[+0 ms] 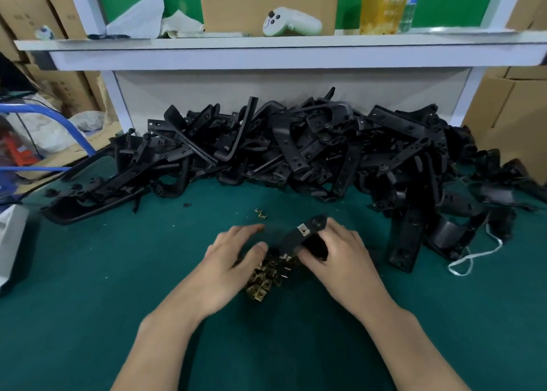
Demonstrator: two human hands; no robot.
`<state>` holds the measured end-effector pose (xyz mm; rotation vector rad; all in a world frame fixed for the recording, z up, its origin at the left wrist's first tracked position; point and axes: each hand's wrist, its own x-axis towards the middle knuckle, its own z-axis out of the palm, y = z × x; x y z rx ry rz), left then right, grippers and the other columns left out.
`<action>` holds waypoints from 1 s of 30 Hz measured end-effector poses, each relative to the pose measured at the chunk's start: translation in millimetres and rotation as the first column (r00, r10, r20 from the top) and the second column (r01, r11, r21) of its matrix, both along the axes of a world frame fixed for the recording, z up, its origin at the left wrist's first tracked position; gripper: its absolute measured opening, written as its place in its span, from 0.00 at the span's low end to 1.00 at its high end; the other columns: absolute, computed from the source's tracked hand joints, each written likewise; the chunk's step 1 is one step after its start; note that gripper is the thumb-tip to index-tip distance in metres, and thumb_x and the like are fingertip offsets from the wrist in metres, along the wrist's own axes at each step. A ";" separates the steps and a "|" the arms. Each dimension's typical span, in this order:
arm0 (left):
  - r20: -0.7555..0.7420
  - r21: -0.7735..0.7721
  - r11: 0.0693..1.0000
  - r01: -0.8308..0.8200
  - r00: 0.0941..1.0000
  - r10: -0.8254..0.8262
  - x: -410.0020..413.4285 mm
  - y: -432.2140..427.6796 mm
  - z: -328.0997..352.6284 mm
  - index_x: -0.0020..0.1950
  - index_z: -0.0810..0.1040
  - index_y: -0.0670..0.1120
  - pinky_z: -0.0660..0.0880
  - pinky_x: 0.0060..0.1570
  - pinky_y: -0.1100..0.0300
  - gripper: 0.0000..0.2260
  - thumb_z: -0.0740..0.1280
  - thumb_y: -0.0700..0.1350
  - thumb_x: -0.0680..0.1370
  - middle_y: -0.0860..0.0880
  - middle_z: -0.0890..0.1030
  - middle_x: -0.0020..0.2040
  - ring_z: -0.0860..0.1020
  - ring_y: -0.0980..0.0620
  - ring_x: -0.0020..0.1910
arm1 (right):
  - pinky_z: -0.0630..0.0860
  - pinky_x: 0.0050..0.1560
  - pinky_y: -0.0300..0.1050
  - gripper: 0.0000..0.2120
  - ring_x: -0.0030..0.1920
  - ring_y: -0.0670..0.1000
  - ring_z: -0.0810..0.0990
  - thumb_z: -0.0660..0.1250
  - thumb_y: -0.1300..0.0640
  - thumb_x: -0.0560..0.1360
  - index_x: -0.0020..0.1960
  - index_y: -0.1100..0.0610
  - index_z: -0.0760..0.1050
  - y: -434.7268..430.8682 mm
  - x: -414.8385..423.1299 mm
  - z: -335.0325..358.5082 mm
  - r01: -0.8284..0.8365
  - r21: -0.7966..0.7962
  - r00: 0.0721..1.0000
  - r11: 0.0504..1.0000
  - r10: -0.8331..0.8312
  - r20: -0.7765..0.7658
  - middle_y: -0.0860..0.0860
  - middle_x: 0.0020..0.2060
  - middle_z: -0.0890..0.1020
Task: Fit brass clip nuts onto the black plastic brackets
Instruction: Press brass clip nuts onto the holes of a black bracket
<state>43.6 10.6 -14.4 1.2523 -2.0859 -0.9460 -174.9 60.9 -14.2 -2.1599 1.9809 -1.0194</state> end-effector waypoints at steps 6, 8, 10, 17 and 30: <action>0.318 -0.087 0.990 0.114 0.945 -0.081 -12.4 8.6 -2.1 0.77 0.57 0.66 0.52 0.76 0.58 0.34 0.52 0.76 0.72 0.69 0.61 0.71 0.53 0.60 0.75 | 0.72 0.55 0.49 0.18 0.54 0.48 0.75 0.57 0.35 0.79 0.58 0.46 0.73 -2.4 -13.6 -1.5 0.046 -0.020 0.987 0.999 -0.042 0.152 0.39 0.54 0.75; 0.477 -0.199 0.965 0.171 0.877 -0.057 -22.7 12.0 -7.9 0.79 0.55 0.62 0.44 0.79 0.56 0.36 0.50 0.75 0.74 0.62 0.57 0.76 0.49 0.59 0.78 | 0.73 0.55 0.50 0.20 0.55 0.49 0.74 0.55 0.33 0.79 0.58 0.46 0.73 -2.9 -16.2 -3.5 0.073 -0.025 0.980 0.997 -0.067 0.185 0.40 0.55 0.75; 0.494 -0.299 0.941 0.159 0.869 0.010 -29.5 13.5 -9.6 0.79 0.57 0.61 0.46 0.78 0.55 0.32 0.51 0.72 0.77 0.59 0.59 0.77 0.52 0.56 0.78 | 0.73 0.54 0.48 0.21 0.55 0.49 0.73 0.54 0.32 0.78 0.59 0.46 0.72 -3.1 -15.4 -5.1 0.092 -0.025 0.975 0.995 -0.085 0.204 0.38 0.55 0.74; 0.427 -0.397 0.899 0.183 0.904 0.004 -46.4 2.0 -11.0 0.75 0.67 0.60 0.57 0.73 0.58 0.26 0.53 0.67 0.80 0.61 0.70 0.70 0.64 0.56 0.72 | 0.76 0.53 0.54 0.19 0.55 0.50 0.76 0.57 0.34 0.79 0.60 0.46 0.73 -6.1 -15.6 -2.6 0.151 -0.096 0.925 0.984 -0.106 0.365 0.39 0.55 0.77; 0.515 -0.443 0.863 0.244 0.857 0.023 -91.0 3.1 -1.7 0.64 0.77 0.57 0.67 0.59 0.53 0.15 0.56 0.59 0.84 0.54 0.75 0.61 0.72 0.49 0.61 | 0.72 0.51 0.38 0.11 0.54 0.42 0.77 0.60 0.36 0.79 0.55 0.40 0.71 -7.0 -16.3 -0.4 0.205 -0.179 0.874 0.962 -0.098 0.475 0.37 0.52 0.78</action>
